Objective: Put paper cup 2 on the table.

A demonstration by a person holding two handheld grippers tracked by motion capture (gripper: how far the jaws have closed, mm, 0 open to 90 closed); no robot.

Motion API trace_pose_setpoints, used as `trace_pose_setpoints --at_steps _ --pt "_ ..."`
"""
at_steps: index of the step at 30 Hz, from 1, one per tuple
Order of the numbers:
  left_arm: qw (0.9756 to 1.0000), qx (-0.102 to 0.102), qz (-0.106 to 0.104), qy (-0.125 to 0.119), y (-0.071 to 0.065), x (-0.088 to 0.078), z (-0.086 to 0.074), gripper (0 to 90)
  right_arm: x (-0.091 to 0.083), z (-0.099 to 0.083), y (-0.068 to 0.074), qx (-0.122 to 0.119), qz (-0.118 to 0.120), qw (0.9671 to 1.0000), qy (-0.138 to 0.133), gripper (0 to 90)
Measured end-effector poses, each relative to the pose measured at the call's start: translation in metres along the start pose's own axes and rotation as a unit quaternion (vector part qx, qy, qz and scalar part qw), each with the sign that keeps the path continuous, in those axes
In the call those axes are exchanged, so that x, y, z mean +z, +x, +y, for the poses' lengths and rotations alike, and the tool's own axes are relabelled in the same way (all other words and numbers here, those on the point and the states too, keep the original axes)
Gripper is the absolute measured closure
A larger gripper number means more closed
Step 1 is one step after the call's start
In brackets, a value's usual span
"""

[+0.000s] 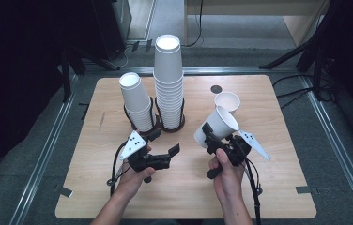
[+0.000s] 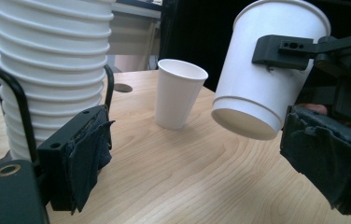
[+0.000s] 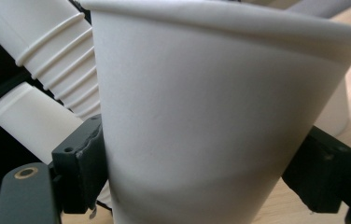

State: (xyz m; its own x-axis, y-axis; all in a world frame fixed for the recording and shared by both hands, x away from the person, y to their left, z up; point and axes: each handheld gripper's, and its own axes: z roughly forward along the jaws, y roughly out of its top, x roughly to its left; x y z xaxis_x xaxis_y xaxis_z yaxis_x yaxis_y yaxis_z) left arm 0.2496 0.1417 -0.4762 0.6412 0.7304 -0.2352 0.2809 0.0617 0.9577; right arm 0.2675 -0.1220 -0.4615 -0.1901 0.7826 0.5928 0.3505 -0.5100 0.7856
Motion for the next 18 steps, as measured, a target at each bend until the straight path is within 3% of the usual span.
trace_pose_setpoints --at_steps 6,9,10,11,18 --pt "1.0 -0.001 0.005 0.001 0.003 -0.004 -0.002 9.1 0.0 0.001 0.003 -0.059 -0.005 0.9982 -0.007 17.2" --pt "1.0 -0.003 0.007 0.002 0.005 -0.006 -0.003 9.1 -0.001 0.002 0.002 -0.088 -0.012 0.996 -0.009 17.2" --pt "1.0 -0.003 0.007 0.002 0.005 -0.006 -0.003 9.1 -0.001 0.002 0.002 -0.088 -0.012 0.996 -0.009 17.2" --pt "0.9999 -0.003 0.011 0.005 0.007 -0.008 -0.004 9.1 -0.002 0.004 0.0 -0.105 -0.015 0.9943 -0.011 17.1" --pt "0.9998 -0.004 0.021 0.006 0.012 -0.014 -0.006 9.1 -0.005 0.01 -0.008 -0.137 -0.024 0.9902 -0.014 17.0"
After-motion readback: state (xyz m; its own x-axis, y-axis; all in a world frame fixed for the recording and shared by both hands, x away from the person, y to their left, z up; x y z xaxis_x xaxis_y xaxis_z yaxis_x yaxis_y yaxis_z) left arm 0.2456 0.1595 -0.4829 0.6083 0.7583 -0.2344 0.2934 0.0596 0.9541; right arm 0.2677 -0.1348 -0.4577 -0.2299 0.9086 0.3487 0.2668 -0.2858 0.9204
